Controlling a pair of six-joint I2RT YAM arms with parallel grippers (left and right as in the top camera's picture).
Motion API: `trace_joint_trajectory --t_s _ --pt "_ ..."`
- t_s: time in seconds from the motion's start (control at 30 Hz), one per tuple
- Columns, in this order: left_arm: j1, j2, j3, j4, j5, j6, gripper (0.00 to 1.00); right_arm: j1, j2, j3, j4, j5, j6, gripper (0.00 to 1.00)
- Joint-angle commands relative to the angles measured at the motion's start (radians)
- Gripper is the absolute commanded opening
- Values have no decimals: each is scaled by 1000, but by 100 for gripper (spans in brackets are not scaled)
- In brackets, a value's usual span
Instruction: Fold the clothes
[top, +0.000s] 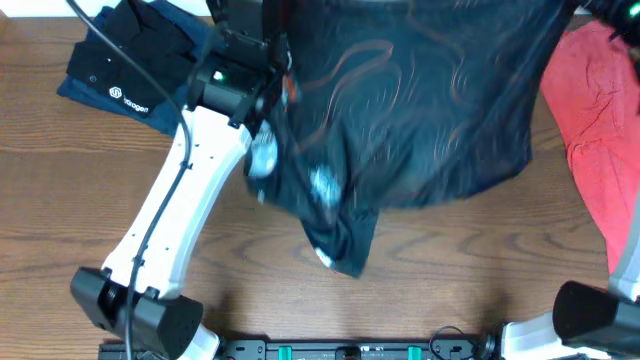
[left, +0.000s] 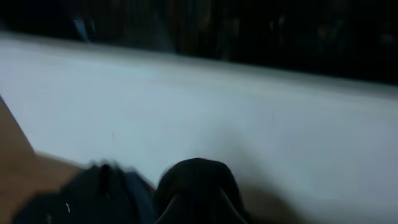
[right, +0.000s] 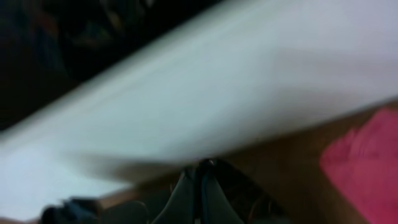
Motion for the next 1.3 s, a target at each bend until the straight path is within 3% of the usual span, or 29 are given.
trace_joint_trajectory --t_s 0.0,0.13,0.27,0.47,0.8,1.0,1.27 --pt "2 -74 159 -29 -57 98 6 -32 -51 161 -35 -14 -18 1" --pt "2 -90 172 -193 -56 74 6 -31 -50 192 -172 0 -70 1" --pt "17 -71 146 -469 -23 -73 6 -27 -19 150 -345 68 -95 2" --pt "46 11 72 -745 104 -223 6 -27 15 18 -482 68 -94 2" --pt "38 63 46 -899 106 -234 6 -27 -11 -64 -521 68 -115 1" --pt "-23 -116 47 -1005 119 -280 6 -27 -152 -64 -558 86 -136 1" --pt "-193 -394 46 -1128 290 -355 6 -27 -362 -64 -674 87 -137 2"
